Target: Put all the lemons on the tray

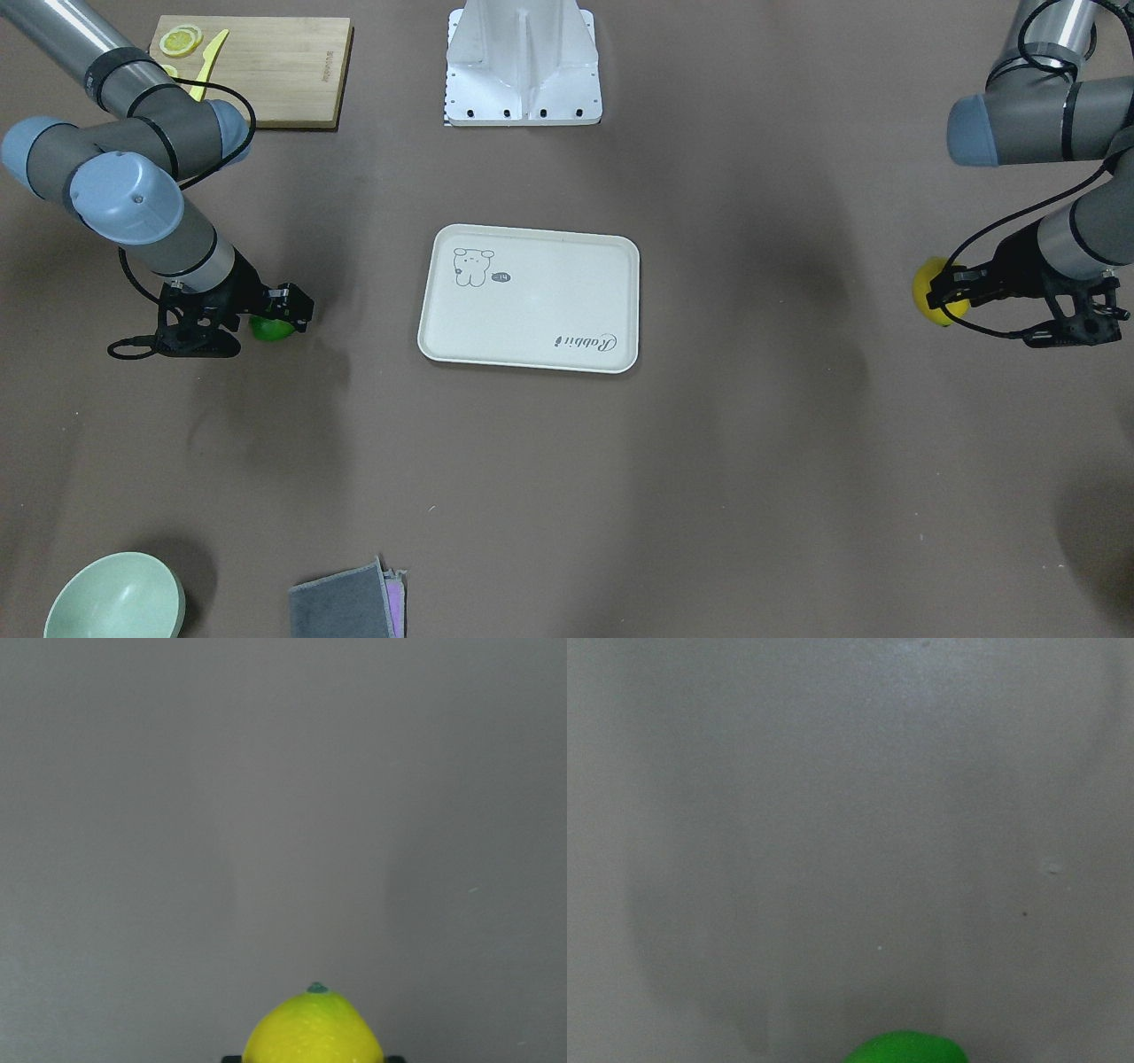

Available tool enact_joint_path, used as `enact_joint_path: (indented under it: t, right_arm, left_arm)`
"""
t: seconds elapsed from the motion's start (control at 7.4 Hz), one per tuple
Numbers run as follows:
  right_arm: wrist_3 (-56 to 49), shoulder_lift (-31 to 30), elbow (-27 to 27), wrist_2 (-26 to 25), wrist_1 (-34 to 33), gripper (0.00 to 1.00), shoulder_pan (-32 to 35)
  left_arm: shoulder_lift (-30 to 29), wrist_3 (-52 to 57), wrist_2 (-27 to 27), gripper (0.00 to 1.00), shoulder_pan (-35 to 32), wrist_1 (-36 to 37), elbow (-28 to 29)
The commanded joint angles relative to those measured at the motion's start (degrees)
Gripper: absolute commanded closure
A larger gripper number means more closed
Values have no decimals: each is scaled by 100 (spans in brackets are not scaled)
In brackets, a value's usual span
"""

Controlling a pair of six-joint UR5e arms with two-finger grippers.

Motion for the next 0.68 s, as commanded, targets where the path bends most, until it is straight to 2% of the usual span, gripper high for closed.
enact_joint_path:
  t: [0.0, 0.14, 0.27, 0.54]
  right_arm:
    - [-2, -13, -21, 58, 29, 24, -46]
    - [7, -39, 40, 111, 20, 39, -46]
    - [16, -74, 84, 433, 11, 51, -20]
    - [16, -136, 207, 830, -50, 58, 190]
  left_arm:
    - [-481, -24, 13, 100, 11, 332, 80]
    - [-665, -42, 5, 100, 11, 515, 45]
    - [-989, -51, 5, 100, 11, 865, 53]
    - [-1229, -338, -4, 100, -6, 1079, -51]
